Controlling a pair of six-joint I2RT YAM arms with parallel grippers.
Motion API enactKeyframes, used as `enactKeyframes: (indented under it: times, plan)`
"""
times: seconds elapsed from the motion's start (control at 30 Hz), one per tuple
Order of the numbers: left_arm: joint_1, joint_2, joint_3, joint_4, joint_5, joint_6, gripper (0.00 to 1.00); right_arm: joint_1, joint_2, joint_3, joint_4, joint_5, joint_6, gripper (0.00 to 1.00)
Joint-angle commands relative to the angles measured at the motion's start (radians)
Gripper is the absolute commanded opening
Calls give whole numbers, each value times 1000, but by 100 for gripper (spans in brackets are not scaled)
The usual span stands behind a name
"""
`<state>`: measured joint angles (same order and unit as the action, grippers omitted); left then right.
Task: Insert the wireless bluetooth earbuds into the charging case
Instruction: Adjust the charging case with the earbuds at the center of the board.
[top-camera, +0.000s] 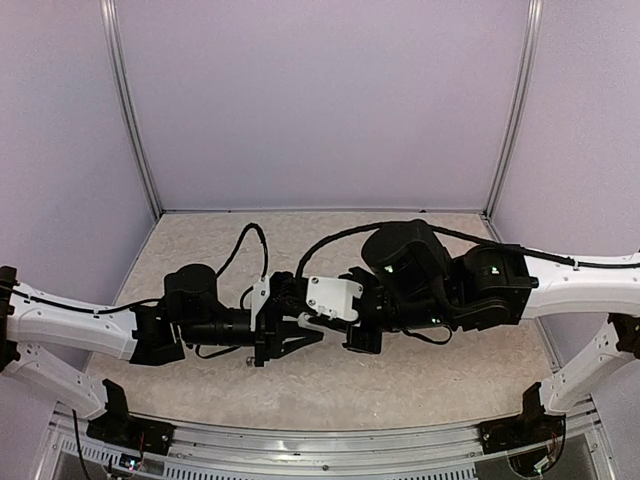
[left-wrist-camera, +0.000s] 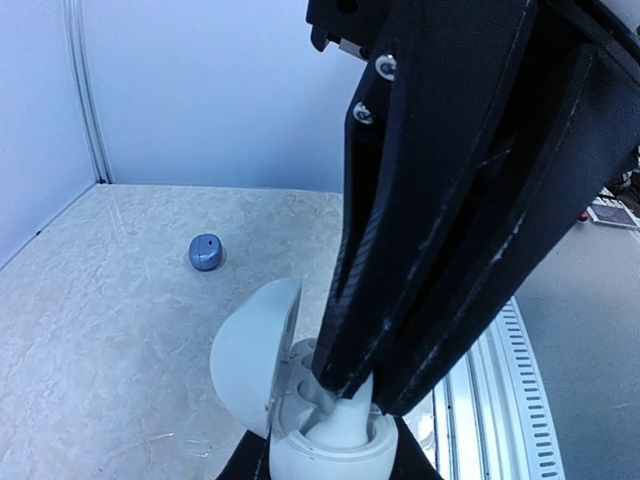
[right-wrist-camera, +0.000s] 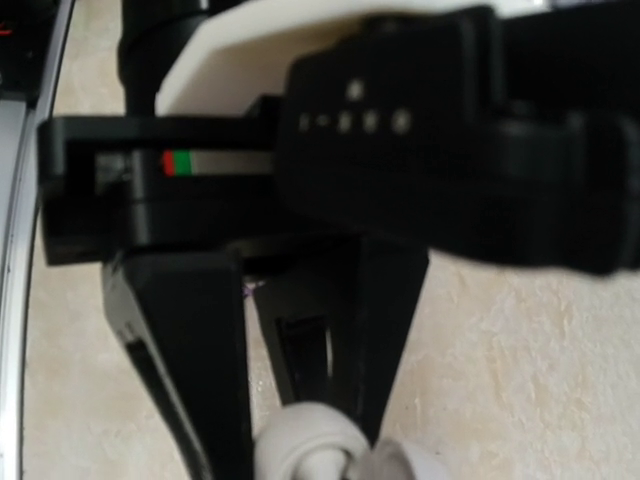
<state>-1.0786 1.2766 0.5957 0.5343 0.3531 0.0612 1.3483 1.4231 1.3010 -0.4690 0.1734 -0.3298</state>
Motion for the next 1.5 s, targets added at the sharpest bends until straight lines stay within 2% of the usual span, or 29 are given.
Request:
enactKeyframes:
  times: [0.0, 0.13, 0.23, 0.57, 1.0, 1.47]
  plan:
    - [0, -11, 24, 19, 11, 17, 0, 9, 20, 24, -39, 35, -11, 8]
    - [0, -12, 19, 22, 19, 21, 0, 9, 24, 20, -35, 51, -4, 0]
    - [0, -22, 7, 37, 35, 27, 0, -5, 13, 7, -24, 22, 9, 0]
    - [-7, -42, -7, 53, 66, 51, 0, -74, -64, -30, 23, -211, 52, 0]
    - [-12, -46, -7, 48, 70, 63, 0, -98, -33, -25, -10, -379, 52, 0]
    - [-24, -62, -9, 50, 73, 62, 0, -101, 26, -23, -28, -235, 53, 0]
